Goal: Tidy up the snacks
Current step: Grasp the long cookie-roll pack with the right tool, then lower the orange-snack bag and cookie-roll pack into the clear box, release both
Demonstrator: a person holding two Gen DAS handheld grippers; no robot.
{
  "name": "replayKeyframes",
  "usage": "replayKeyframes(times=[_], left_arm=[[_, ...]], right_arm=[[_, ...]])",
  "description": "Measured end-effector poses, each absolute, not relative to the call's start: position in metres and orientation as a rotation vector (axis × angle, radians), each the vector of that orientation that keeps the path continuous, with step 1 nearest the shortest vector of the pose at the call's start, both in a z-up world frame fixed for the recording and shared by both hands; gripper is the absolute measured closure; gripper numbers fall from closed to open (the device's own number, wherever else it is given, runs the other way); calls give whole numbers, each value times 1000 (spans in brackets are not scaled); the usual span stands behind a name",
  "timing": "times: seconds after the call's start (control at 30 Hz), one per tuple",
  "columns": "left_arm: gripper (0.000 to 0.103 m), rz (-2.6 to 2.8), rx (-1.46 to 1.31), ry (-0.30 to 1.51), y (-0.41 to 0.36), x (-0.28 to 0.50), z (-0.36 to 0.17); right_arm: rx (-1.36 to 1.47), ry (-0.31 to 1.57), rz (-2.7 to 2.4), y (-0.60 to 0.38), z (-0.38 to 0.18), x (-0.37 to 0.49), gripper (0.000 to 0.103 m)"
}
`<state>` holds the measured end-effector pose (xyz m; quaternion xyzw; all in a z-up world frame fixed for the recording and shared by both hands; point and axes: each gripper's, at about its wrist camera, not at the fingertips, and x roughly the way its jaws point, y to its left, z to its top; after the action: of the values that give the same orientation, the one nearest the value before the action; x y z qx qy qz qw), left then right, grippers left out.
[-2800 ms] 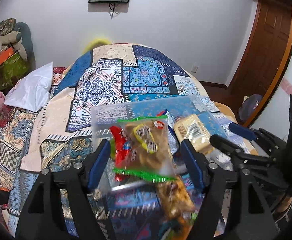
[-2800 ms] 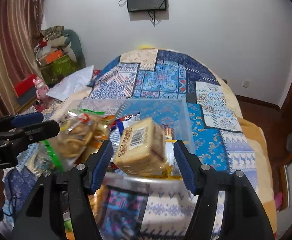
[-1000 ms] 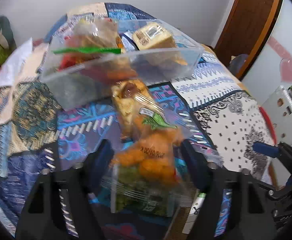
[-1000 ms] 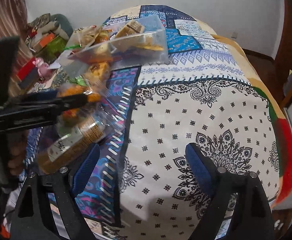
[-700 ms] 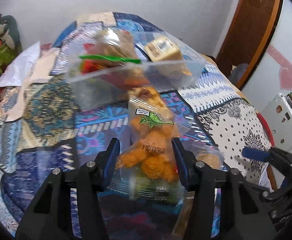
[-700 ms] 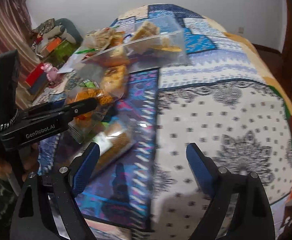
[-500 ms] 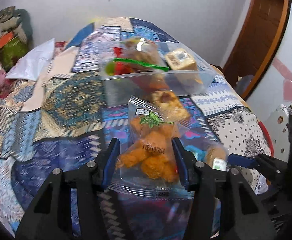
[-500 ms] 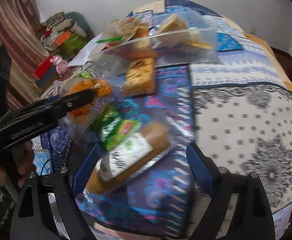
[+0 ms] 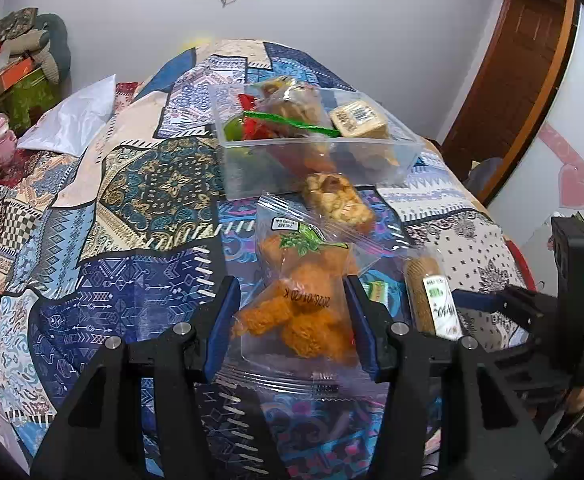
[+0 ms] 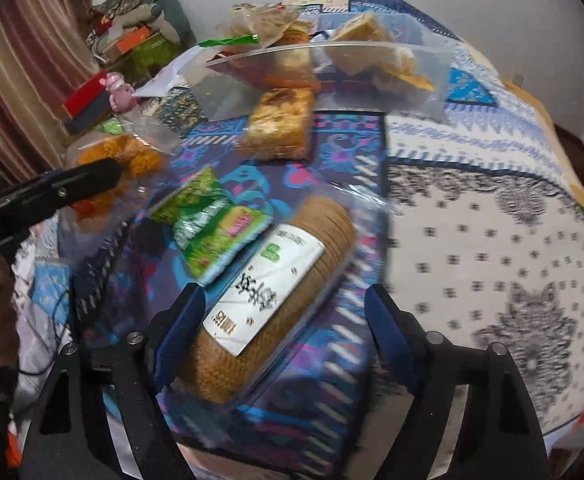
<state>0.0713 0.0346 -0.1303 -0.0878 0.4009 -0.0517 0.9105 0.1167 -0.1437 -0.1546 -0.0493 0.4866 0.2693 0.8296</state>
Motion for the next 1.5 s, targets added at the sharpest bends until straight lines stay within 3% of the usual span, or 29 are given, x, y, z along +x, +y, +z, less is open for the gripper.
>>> replayKeyframes(times=[0.17,0.33,0.57,0.93,1.5], left_arm=[[50,-116,-175,819,28,73,-127],[50,-112,-174,821,25,78,-126],[50,-110,-173,813,23,83,-121],[50,-125,-177,733,11,119,-88],[50,-124,-204,661,-2,214,-56]], right_arm=[[-105,1031,532,-165,-151,124,45],[-71,1020,507,-162,-151,137,49],[-64,972,456,-154,-159,140,67],[-36,885,463,-174,-121,150,68],[-33,695,452,-168,-59,237,68]])
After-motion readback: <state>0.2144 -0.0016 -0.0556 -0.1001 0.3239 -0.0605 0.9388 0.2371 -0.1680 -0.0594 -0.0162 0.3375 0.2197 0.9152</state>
